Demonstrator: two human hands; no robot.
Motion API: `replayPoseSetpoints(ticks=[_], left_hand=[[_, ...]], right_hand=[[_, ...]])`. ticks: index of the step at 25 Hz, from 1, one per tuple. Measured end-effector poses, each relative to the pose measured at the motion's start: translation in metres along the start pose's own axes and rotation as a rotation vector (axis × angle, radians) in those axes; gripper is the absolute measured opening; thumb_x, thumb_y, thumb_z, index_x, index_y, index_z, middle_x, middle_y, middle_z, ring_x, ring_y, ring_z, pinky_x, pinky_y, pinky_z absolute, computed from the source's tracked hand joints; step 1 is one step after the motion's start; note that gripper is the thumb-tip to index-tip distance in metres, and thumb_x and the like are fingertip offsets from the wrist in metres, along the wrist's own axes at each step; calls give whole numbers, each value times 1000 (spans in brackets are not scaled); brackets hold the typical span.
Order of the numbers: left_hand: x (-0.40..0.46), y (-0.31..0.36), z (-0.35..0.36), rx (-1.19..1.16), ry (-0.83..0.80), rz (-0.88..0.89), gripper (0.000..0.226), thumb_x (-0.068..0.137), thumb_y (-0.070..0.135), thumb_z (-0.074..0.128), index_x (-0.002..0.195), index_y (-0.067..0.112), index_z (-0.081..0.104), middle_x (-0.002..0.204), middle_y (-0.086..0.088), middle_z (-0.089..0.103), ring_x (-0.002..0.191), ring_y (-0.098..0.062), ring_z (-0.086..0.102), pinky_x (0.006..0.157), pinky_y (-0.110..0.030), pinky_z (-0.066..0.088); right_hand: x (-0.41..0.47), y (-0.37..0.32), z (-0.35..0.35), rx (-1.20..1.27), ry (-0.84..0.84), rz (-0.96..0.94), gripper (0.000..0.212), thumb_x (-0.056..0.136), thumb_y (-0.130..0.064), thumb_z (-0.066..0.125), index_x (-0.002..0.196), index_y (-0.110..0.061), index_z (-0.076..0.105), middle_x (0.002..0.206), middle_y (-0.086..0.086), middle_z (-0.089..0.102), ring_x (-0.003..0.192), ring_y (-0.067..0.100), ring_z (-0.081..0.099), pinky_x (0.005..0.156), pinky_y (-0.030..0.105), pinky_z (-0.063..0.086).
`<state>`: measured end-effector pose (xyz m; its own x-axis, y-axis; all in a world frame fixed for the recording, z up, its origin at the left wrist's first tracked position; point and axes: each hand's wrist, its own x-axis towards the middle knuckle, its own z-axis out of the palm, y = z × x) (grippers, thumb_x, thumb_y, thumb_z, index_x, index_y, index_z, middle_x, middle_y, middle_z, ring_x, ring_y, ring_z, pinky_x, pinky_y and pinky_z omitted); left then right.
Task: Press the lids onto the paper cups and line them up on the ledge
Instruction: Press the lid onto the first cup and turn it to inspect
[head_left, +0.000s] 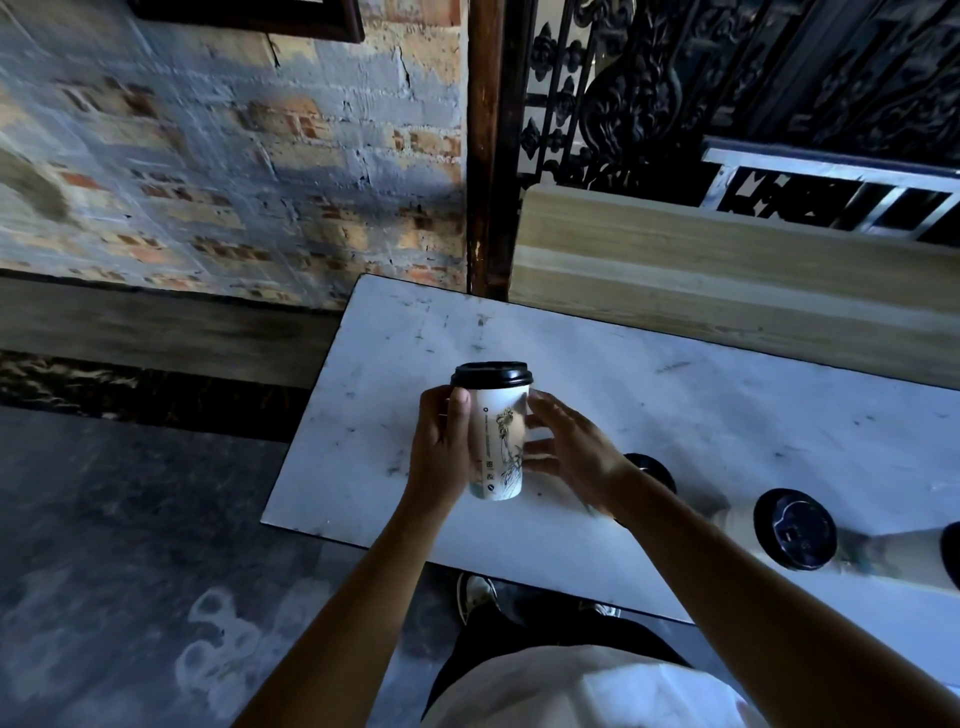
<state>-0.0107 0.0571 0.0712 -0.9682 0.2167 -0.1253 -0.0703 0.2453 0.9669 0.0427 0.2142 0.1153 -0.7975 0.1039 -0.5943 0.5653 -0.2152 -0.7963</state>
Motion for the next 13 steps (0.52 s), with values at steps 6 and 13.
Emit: replayPoseSetpoints(ticks=[6,13], left_hand=[[-3,14,3,-10,-32,-8,27,106,38,44,100,12,52,81,5,59,72,4,64,57,-12,47],[-6,25,0,5,-158,-32,15,86,49,57,93,39,66,106,0,66,95,-10,67,70,-14,51]], right_hand=[[-5,1,-8,12,-9,-39,41,104,-11,38,136,-24,61,123,21,70,96,37,72,97,47,57],[-16,-4,-15,20,52,-24,24,106,-23,46,98,-13,66,91,7,68,72,13,67,62,20,53]])
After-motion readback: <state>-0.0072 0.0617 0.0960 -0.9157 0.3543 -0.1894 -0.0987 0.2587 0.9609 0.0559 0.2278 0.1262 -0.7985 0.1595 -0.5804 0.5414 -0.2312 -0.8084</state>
